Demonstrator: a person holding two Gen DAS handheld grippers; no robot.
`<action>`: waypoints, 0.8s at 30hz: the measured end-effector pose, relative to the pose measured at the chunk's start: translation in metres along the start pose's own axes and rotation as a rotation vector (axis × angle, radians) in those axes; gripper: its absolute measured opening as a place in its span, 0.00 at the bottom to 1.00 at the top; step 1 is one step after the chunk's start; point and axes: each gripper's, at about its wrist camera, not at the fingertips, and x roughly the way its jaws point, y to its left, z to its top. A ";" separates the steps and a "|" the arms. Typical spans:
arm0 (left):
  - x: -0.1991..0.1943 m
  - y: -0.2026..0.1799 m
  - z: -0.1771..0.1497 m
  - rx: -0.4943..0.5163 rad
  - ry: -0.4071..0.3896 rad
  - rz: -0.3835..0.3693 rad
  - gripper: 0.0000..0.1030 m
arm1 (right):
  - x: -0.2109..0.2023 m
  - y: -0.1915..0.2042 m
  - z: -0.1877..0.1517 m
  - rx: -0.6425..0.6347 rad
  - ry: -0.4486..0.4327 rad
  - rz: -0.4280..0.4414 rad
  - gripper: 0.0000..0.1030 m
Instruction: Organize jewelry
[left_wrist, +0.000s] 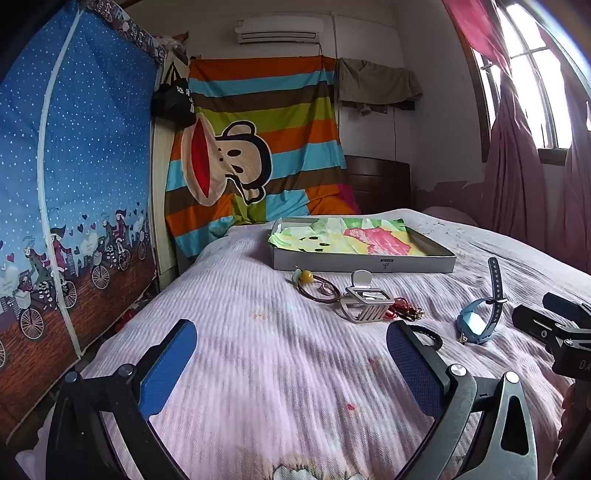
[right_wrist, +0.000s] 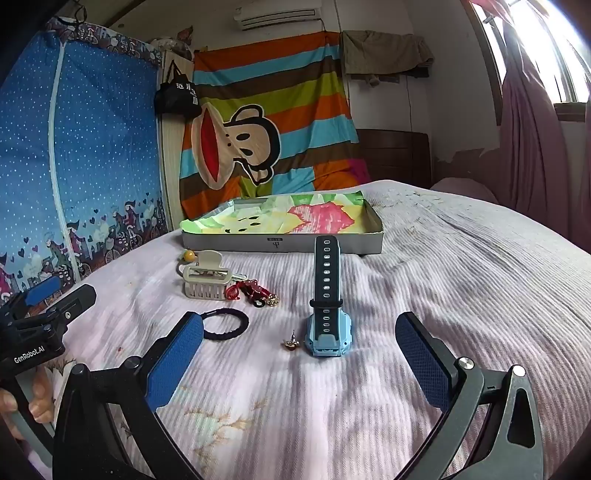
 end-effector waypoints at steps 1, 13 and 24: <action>0.000 0.000 0.000 0.000 -0.003 0.000 1.00 | 0.000 0.000 0.000 0.001 -0.002 0.000 0.99; 0.000 0.000 0.000 0.003 -0.005 0.001 1.00 | -0.001 0.001 0.000 0.000 -0.003 0.001 0.99; 0.000 0.000 0.000 0.005 -0.006 0.001 1.00 | -0.001 0.001 0.000 -0.001 -0.006 0.002 0.99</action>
